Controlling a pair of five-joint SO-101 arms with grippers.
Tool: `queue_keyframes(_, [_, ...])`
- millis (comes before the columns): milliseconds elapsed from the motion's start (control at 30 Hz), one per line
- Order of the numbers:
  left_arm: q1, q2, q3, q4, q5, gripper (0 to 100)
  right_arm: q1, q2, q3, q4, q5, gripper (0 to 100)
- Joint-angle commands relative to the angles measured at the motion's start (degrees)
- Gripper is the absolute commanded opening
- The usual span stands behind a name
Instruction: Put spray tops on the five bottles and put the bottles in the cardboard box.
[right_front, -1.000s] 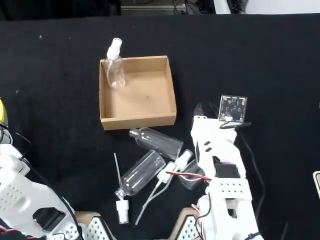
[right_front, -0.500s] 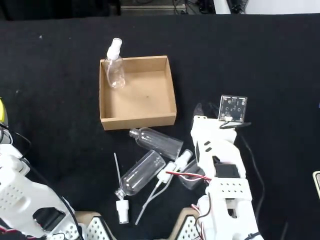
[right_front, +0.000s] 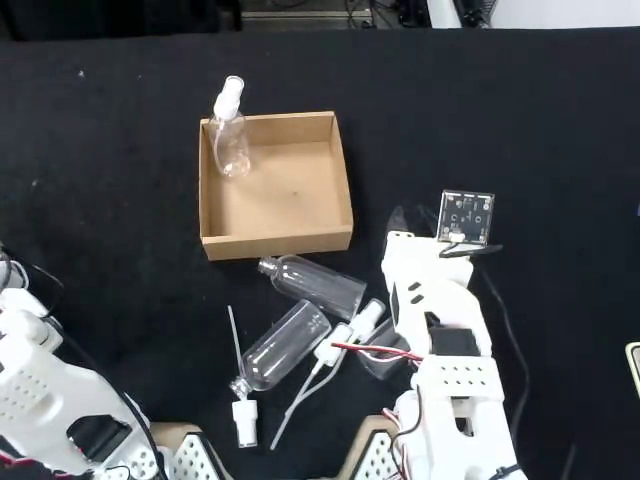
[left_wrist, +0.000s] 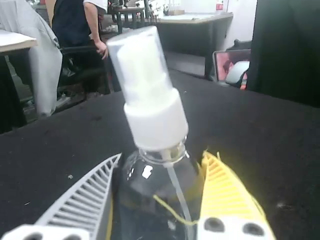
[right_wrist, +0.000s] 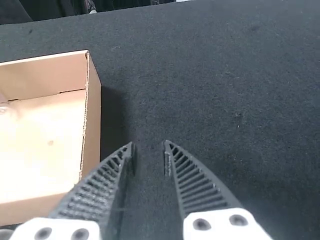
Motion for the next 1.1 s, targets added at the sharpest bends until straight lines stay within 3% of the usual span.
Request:
queue_keyframes(0, [2.95,-2.37,2.68,-2.9,-0.35,3,0.79,-1.71,-0.31,-1.49,0.44,6.7])
queue_keyframes(133, [5.23,-11.08,6.64,-5.01,3.34,3,0.79,-1.71,-0.31,-1.49,0.44,6.7])
queue_keyframes(200, [6.99,-18.29,9.01,-2.37,6.07,3,0.79,-1.71,-0.31,-1.58,0.44,6.7])
queue_keyframes(267, [9.8,-26.9,10.51,5.36,6.86,3,0.79,-1.71,-0.31,-1.58,0.44,6.7])
queue_keyframes(433, [20.53,-49.49,9.71,33.67,7.03,3,0.79,-1.71,-0.31,-1.49,0.44,6.7])
queue_keyframes(600, [35.21,-64.7,9.71,44.48,7.03,3,0.79,-2.07,0.57,-1.76,0.44,6.7])
queue_keyframes(800, [49.8,-66.11,8.48,47.82,7.03,3,0.7,-2.07,0.57,-1.76,0.44,6.7])
queue_keyframes(1067, [55.43,-51.52,1.71,46.68,6.86,3,0.7,-2.07,0.57,-1.76,0.53,6.7])
